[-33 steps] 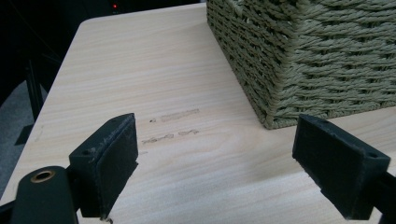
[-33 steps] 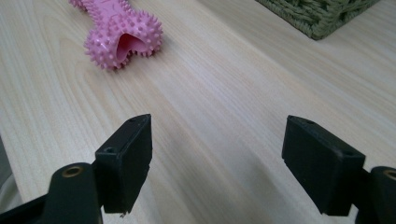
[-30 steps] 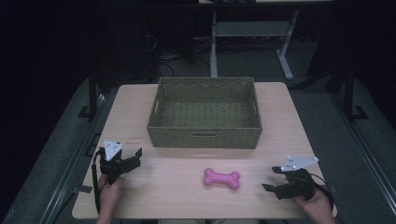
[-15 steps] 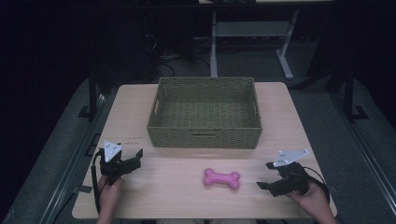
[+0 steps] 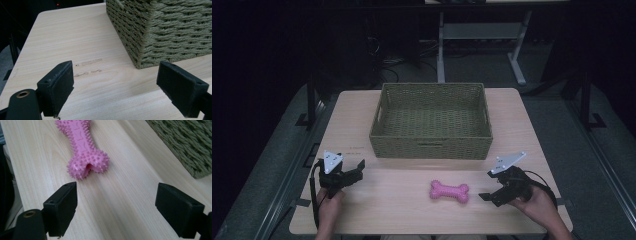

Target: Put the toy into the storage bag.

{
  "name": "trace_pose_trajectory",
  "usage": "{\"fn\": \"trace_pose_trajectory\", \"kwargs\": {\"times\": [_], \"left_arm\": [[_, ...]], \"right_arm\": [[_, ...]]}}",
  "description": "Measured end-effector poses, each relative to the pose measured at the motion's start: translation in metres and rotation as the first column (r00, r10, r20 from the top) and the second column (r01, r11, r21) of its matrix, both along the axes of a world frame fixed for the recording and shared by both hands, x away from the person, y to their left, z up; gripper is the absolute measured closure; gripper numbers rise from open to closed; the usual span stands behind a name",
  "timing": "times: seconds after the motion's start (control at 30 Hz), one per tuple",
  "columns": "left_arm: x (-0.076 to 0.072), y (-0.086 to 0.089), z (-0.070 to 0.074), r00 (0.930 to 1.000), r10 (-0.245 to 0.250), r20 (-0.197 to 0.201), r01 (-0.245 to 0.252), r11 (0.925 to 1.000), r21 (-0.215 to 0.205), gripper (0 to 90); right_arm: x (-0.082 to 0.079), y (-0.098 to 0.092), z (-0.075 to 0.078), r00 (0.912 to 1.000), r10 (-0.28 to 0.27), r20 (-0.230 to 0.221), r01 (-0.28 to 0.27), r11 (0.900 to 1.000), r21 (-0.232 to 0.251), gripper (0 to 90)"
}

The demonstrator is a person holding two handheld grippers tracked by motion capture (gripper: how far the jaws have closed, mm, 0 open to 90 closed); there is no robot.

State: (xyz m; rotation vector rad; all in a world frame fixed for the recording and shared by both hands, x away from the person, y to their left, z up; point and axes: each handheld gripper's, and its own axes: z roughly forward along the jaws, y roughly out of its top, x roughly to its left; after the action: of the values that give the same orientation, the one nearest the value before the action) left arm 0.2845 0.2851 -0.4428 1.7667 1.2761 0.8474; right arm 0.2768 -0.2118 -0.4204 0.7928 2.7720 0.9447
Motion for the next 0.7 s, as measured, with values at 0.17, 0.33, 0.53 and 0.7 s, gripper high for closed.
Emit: {"fn": "trace_pose_trajectory", "kwargs": {"times": [0.17,0.33,0.53,0.7], "left_arm": [[0.000,0.001,0.000,1.0000,-0.001,-0.001,0.001,1.0000,0.004,13.7],[0.001,0.003,-0.001,1.0000,0.004,-0.006,-0.004,1.0000,0.000,13.7],[0.002,0.001,-0.001,1.0000,0.007,0.003,-0.007,1.0000,0.005,13.6],[0.002,0.002,0.000,1.0000,0.001,0.006,-0.001,1.0000,0.002,13.7]], "right_arm": [[0.002,0.008,0.004,0.9995,0.033,0.002,-0.033,0.999,-0.014,18.0],[0.006,0.015,0.009,0.9985,0.055,0.005,-0.055,0.998,-0.012,17.9],[0.011,0.027,0.014,0.9957,0.093,-0.005,-0.093,0.995,-0.022,17.8],[0.016,0.041,0.018,0.9925,0.122,-0.009,-0.122,0.992,-0.035,17.6]]}}
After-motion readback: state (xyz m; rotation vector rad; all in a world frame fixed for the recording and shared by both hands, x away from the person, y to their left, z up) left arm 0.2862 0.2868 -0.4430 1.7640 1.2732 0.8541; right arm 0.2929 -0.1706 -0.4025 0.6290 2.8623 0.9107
